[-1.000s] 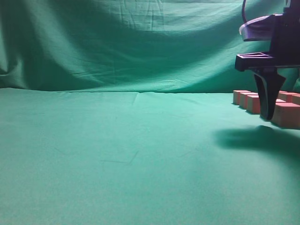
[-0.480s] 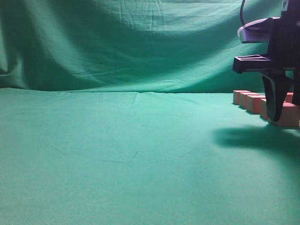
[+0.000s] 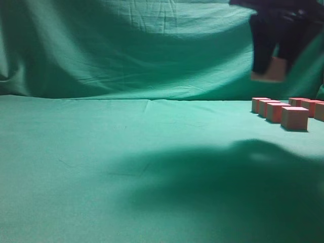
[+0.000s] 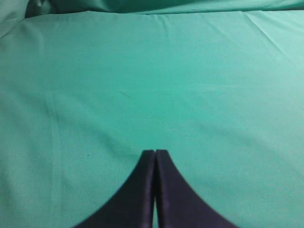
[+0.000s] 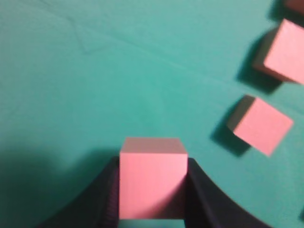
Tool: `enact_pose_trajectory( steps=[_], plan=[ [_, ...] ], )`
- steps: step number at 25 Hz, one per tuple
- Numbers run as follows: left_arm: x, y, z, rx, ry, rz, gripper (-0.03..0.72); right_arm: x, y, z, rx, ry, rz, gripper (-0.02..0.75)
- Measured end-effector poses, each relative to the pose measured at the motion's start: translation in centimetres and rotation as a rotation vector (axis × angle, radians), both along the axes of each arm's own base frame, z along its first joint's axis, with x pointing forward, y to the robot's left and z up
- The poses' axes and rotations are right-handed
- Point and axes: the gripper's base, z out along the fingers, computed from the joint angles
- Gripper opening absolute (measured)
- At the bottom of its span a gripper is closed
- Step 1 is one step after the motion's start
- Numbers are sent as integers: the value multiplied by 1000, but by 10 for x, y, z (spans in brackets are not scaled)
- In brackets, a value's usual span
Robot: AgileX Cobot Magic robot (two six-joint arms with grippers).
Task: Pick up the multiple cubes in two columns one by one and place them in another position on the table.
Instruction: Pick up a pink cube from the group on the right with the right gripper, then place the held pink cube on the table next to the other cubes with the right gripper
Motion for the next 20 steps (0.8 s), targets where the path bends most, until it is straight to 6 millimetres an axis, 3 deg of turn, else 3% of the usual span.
enact_pose_trajectory(
  steps=[4, 12, 15, 20],
  plan=[
    [0, 0, 0, 0, 0, 0, 0, 5, 14, 16, 61, -80, 176, 272],
    [0, 0, 0, 0, 0, 0, 0, -2, 62, 22, 12, -285, 473, 272],
    [0, 0, 0, 0, 0, 0, 0, -1, 69, 15, -5, -294, 500, 272],
    [0, 0, 0, 0, 0, 0, 0, 6, 75, -18, -40, -204, 506, 272]
  ],
)
